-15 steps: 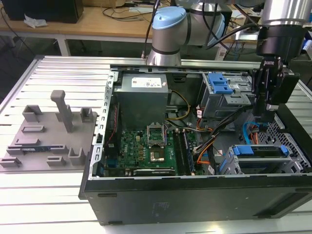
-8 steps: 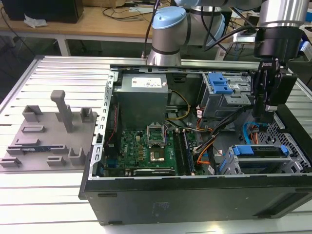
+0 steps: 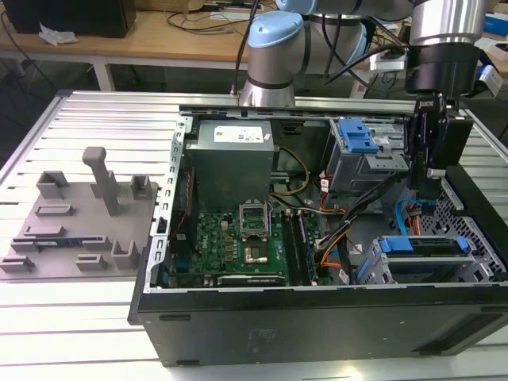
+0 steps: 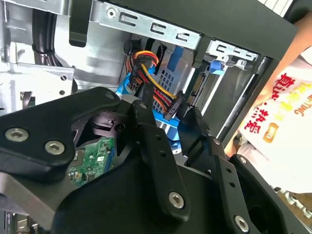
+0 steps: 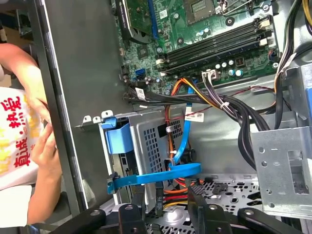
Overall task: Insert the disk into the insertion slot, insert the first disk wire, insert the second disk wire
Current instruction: 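Insert the first disk wire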
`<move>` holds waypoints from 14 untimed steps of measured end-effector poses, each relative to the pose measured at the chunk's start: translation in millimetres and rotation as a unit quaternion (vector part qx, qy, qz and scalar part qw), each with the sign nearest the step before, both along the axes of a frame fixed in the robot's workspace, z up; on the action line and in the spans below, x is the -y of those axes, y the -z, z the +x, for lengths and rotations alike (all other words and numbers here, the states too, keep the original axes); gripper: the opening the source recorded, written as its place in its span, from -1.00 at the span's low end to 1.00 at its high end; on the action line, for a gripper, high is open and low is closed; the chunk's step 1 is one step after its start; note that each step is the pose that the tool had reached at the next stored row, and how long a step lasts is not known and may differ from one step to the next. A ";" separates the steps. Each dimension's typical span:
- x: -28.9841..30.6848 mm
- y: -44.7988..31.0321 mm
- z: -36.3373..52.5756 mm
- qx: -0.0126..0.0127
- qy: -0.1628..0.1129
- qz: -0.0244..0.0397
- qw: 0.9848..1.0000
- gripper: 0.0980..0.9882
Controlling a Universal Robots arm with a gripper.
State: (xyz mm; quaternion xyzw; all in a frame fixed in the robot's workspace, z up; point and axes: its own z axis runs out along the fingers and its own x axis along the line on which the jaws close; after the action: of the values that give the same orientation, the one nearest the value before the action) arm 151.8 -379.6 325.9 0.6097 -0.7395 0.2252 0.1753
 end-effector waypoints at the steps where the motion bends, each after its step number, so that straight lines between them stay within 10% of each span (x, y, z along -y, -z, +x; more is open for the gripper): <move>1: 0.0 0.4 0.0 0.000 0.000 0.000 1.000 -0.15; 12: -0.2 3.4 1.2 0.000 -0.001 -0.001 1.000 -0.18; 14: -0.3 4.0 1.8 0.000 -0.002 -0.001 1.000 -0.61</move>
State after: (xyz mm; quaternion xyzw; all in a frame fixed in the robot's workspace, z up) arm 153.6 -379.2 321.9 0.6107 -0.7382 0.2264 0.1757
